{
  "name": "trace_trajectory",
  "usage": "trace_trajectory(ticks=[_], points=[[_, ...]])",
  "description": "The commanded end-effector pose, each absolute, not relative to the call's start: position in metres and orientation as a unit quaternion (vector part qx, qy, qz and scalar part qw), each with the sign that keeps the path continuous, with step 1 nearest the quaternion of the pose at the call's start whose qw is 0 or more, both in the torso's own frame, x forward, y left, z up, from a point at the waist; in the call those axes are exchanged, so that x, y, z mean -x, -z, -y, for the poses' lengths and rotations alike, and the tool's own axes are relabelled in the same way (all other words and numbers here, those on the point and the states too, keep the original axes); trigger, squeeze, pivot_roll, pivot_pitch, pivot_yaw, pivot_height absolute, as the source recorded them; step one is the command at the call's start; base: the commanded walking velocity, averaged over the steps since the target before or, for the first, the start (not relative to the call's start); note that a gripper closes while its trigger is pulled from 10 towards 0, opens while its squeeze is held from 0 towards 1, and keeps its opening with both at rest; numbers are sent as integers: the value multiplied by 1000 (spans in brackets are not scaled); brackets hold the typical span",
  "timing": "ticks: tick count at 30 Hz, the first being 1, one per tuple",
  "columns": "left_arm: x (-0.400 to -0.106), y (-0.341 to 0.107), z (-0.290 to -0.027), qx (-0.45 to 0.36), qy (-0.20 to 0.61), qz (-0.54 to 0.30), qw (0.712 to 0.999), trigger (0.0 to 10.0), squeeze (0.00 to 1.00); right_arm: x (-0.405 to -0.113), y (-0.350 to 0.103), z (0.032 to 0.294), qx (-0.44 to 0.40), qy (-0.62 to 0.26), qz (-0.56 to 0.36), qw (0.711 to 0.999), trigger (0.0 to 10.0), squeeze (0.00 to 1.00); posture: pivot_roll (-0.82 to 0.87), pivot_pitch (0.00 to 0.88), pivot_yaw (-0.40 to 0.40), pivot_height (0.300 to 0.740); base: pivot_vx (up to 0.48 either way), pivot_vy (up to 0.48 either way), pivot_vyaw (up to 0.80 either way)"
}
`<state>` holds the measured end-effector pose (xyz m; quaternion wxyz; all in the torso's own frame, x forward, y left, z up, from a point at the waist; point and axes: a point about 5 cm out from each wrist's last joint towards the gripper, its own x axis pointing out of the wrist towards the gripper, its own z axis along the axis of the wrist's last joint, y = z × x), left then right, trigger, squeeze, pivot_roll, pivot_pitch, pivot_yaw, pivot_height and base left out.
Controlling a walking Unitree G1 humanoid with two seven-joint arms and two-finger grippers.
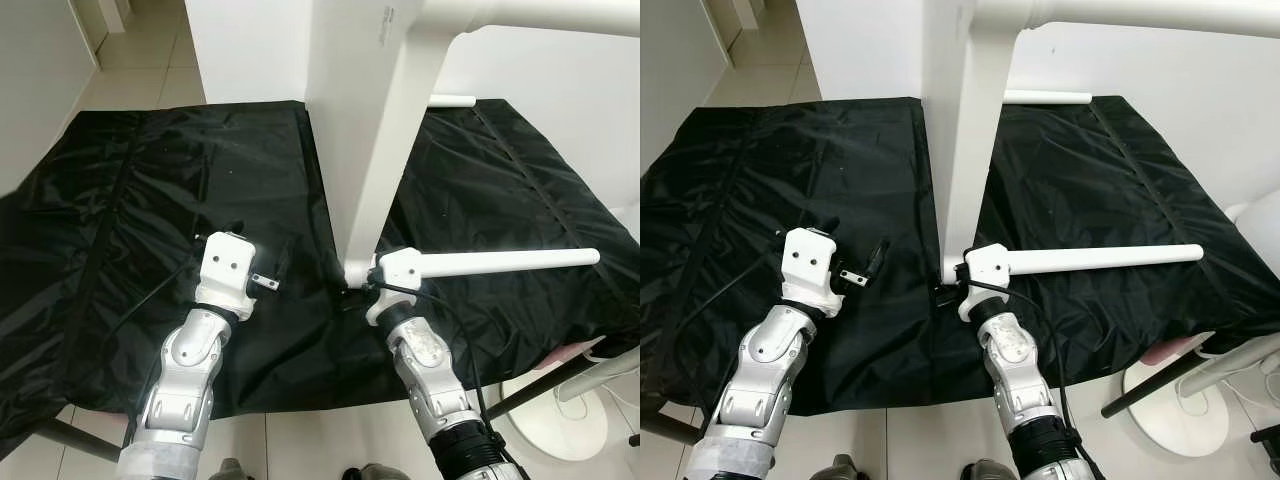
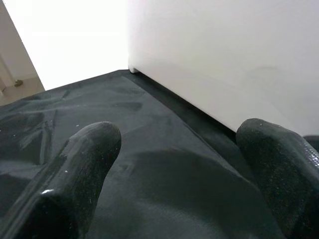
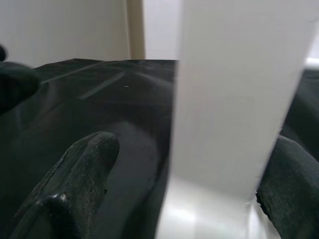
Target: Building children table
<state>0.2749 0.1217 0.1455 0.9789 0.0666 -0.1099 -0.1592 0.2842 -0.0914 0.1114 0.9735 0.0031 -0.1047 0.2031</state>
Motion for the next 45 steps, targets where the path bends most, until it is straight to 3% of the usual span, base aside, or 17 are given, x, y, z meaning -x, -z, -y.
trace_trajectory(ticks=[1, 9, 19, 20, 22, 32, 39, 45], points=[[-274, -147, -124, -69, 140, 117, 981, 10000, 0, -281, -108, 94, 1, -205, 102, 973, 10000, 0, 19, 25, -21, 740, 0, 0, 0], [-274, -147, -119, -69, 148, 120, 979, 10000, 0, -255, -109, 120, 27, -212, 107, 971, 10000, 0, -4, 24, -24, 740, 0, 0, 0], [-275, -148, -117, -75, 157, 120, 977, 10000, 0, -244, -105, 131, 34, -198, 95, 975, 10000, 0, -19, 28, -3, 740, 0, 0, 0], [-276, -149, -116, -83, 164, 120, 976, 10000, 0, -236, -99, 150, 33, -153, 81, 984, 10000, 0, -24, 29, 3, 740, 0, 0, 0], [-276, -149, -115, -84, 166, 120, 975, 10000, 0, -235, -97, 158, 36, -128, 79, 988, 10000, 0, -26, 28, 4, 740, 0, 0, 0], [-279, -150, -110, -83, 168, 122, 975, 10000, 0, -260, -106, 181, 14, -5, 82, 997, 10000, 0, -28, 21, 1, 740, 0, 0, 0], [-278, -151, -107, -79, 170, 124, 974, 10000, 0, -270, -108, 179, 17, -3, 80, 997, 10000, 0, -24, 23, -3, 740, 0, 0, 0], [-274, -152, -102, -74, 177, 126, 973, 10000, 0, -290, -107, 156, 15, -42, 75, 996, 10000, 0, -4, 26, -7, 740, 0, 0, 0]])
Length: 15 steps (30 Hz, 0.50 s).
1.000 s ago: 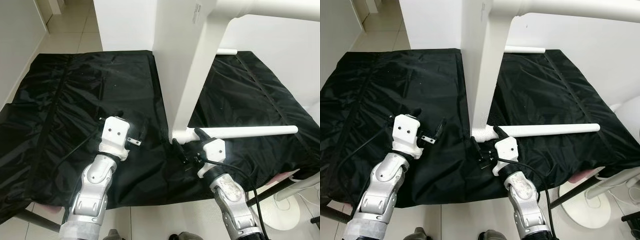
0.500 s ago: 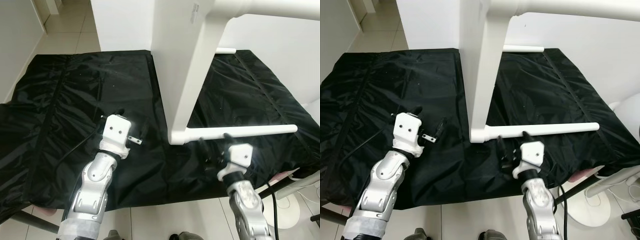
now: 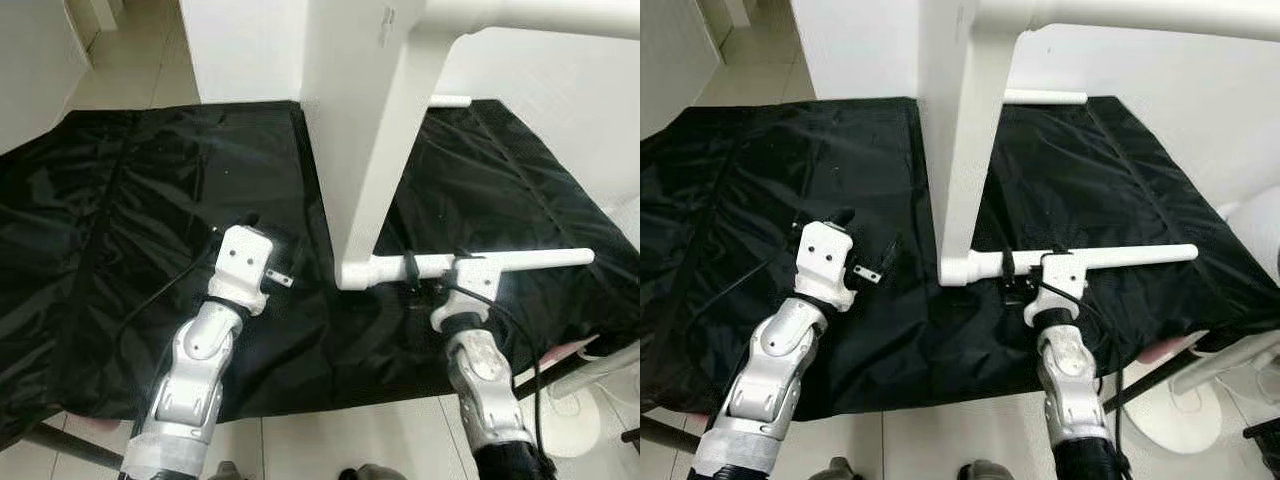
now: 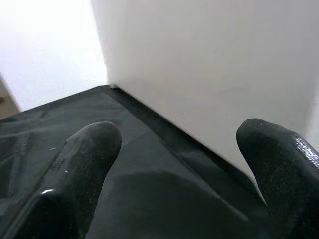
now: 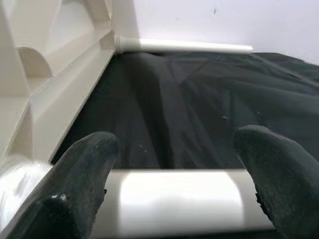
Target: Building children table
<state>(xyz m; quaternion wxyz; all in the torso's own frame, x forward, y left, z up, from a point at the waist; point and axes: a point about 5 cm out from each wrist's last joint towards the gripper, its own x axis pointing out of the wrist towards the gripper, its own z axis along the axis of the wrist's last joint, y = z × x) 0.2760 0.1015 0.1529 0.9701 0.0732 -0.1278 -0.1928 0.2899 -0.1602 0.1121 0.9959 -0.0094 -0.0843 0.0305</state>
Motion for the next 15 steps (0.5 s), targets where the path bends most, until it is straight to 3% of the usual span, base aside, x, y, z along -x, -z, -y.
trace_trajectory(ticks=[1, 15], points=[[-273, -153, -101, -74, 178, 127, 973, 10000, 0, -294, -107, 148, 9, -57, 73, 996, 10000, 0, 0, 26, -9, 740, 0, 0, 0], [-269, -156, -105, -83, 177, 128, 972, 10000, 0, -316, -103, 124, -9, -106, 55, 993, 10000, 0, 26, 35, -7, 740, 0, 0, 0]])
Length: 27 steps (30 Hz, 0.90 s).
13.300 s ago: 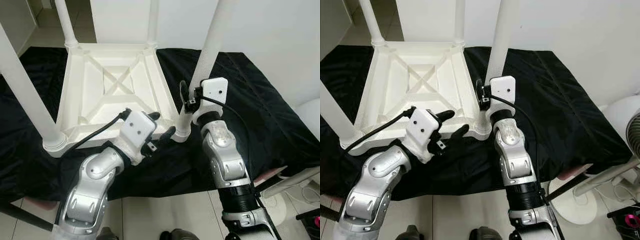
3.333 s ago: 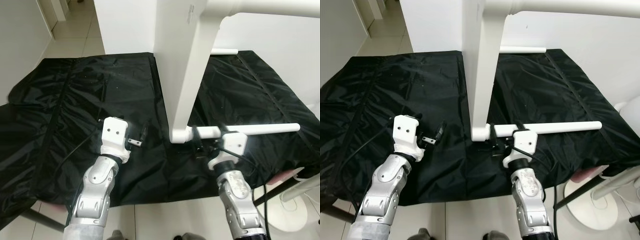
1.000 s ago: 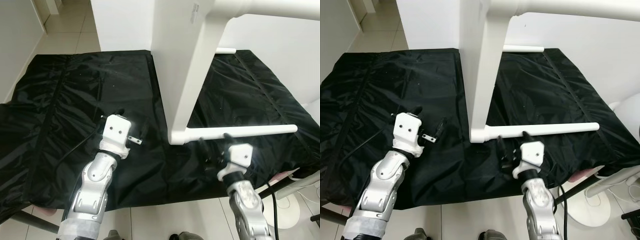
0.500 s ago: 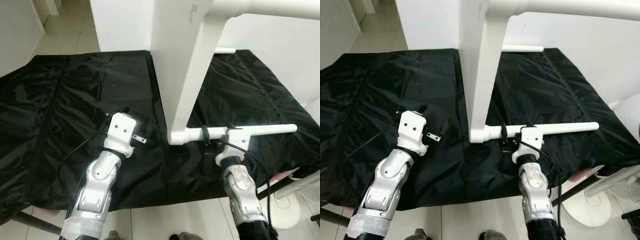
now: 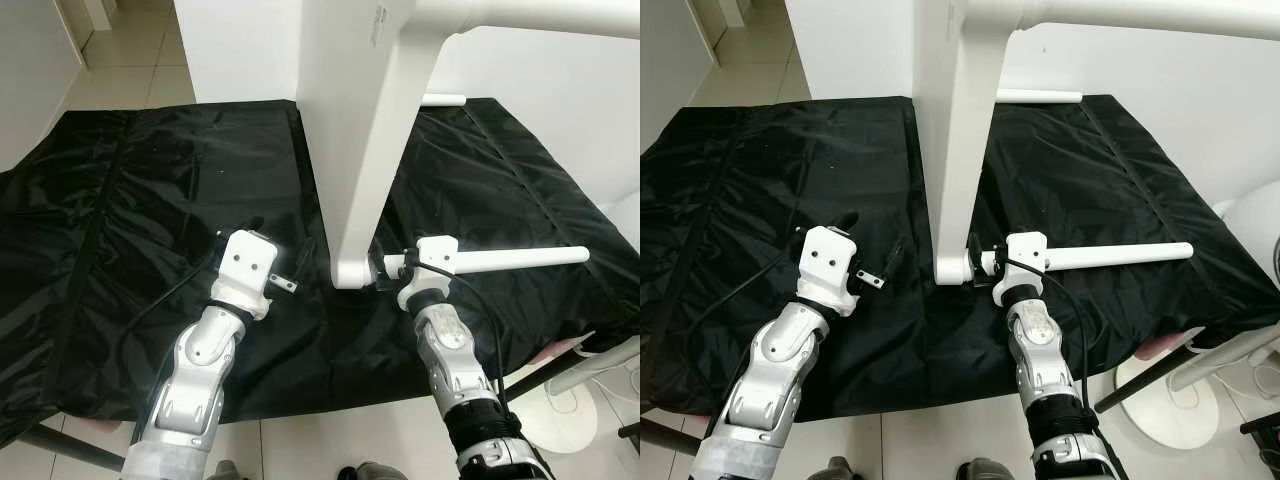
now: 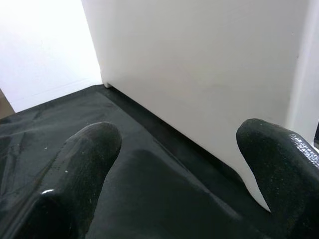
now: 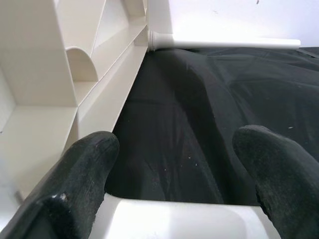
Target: Building children table
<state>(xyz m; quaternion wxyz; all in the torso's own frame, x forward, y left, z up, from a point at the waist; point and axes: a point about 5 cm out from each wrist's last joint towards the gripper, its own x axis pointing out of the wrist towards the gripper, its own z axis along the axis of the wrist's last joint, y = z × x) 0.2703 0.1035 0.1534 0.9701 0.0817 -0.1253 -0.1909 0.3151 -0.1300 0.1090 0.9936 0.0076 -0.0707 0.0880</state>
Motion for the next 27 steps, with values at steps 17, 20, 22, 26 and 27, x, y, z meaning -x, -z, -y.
trace_trajectory(ticks=[17, 20, 22, 26, 27], points=[[-253, -157, -92, -88, 283, 105, 949, 10000, 0, -304, -86, 92, -27, -201, 24, 979, 10000, 0, 37, 29, -18, 740, 0, 0, 0], [-251, -158, -92, -89, 305, 99, 943, 10000, 0, -303, -85, 87, -30, -212, 21, 977, 10000, 0, 38, 27, -22, 740, 0, 0, 0], [-248, -157, -92, -98, 330, 90, 935, 10000, 0, -302, -84, 83, -33, -220, 17, 975, 10000, 0, 38, 27, -24, 740, 0, 0, 0], [-240, -156, -94, -106, 376, 65, 918, 10000, 0, -301, -82, 76, -35, -232, 15, 972, 10000, 0, 39, 26, -25, 740, 0, 0, 0], [-240, -156, -94, -106, 376, 65, 918, 10000, 0, -301, -82, 76, -35, -232, 15, 972, 10000, 0, 39, 26, -25, 740, 0, 0, 0]])
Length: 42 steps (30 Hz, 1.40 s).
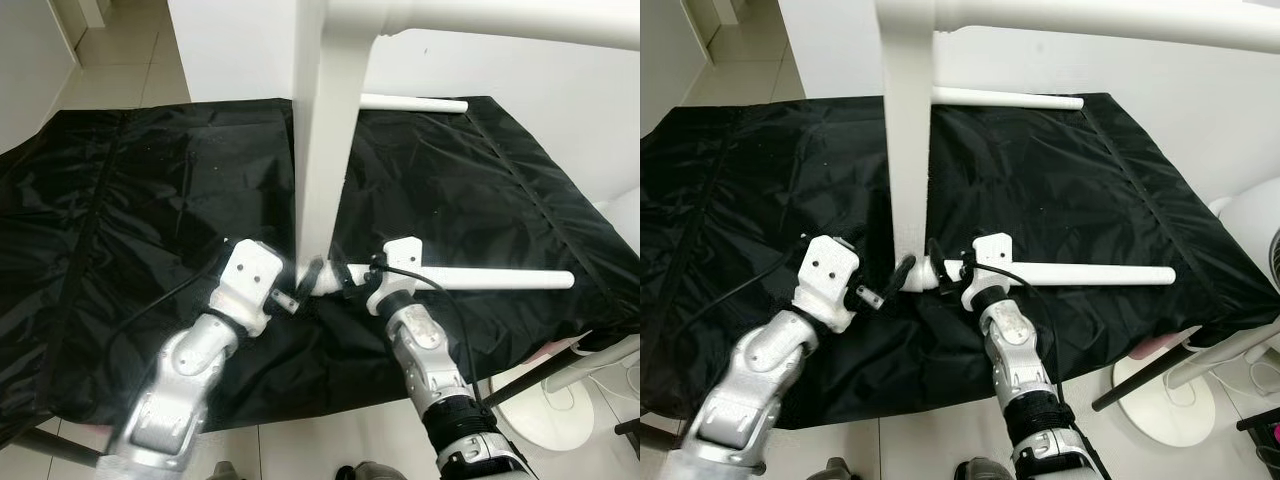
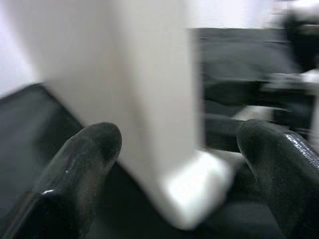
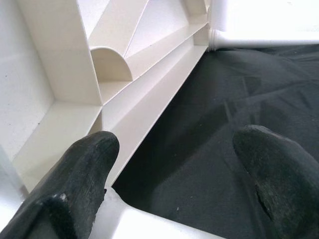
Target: Building children table
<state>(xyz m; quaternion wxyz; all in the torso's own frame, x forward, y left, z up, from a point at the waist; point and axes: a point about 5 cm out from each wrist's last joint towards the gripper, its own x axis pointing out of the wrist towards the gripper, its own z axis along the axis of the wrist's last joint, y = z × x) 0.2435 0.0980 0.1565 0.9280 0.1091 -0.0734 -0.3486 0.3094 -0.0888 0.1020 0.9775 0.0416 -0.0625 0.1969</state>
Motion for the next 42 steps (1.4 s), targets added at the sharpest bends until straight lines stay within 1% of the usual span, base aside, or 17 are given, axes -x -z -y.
trace_trajectory(ticks=[1, 2, 5, 12, 17, 19, 20, 23, 36, 40, 42], points=[[-238, -156, -94, -104, 385, 61, 915, 10000, 0, -300, -82, 75, -35, -233, 14, 972, 10000, 0, 39, 26, -25, 740, 0, 0, 0], [-238, -156, -94, -104, 385, 61, 915, 10000, 0, -300, -82, 75, -35, -233, 14, 972, 10000, 0, 39, 26, -25, 740, 0, 0, 0], [-228, -158, -92, -104, 427, 39, 897, 10000, 0, -300, -82, 71, -39, -242, 12, 969, 10000, 0, 40, 24, -26, 740, 0, 0, 0], [-233, -166, -90, -90, 406, 22, 909, 10000, 0, -301, -86, 62, -50, -259, 19, 964, 10000, 0, 43, 29, -27, 740, 0, 0, 0], [-229, -166, -86, -83, 426, -6, 901, 10000, 0, -300, -89, 55, -56, -276, 24, 959, 10000, 0, 47, 36, -30, 740, 0, 0, 0], [-228, -167, -86, -82, 427, -8, 900, 10000, 0, -300, -89, 54, -56, -277, 24, 959, 10000, 0, 47, 36, -30, 740, 0, 0, 0], [-220, -172, -87, -76, 453, -1, 888, 10000, 0, -301, -90, 50, -55, -281, 23, 958, 10000, 0, 56, 43, -35, 740, 0, 0, 0], [-215, -175, -88, -73, 469, -5, 880, 10000, 0, -301, -90, 48, -55, -287, 23, 956, 10000, 0, 61, 46, -36, 740, 0, 0, 0], [-210, -183, -89, -75, 477, -10, 876, 10000, 0, -298, -89, 32, -60, -318, 19, 946, 10000, 0, 72, 58, -36, 740, 0, 0, 0], [-207, -186, -86, -76, 491, -12, 868, 10000, 0, -296, -94, 16, -75, -355, 24, 932, 10000, 0, 75, 57, -37, 740, 0, 0, 0], [-206, -187, -86, -76, 492, -13, 867, 10000, 0, -296, -95, 15, -77, -357, 25, 931, 10000, 0, 75, 57, -37, 740, 0, 0, 0]])
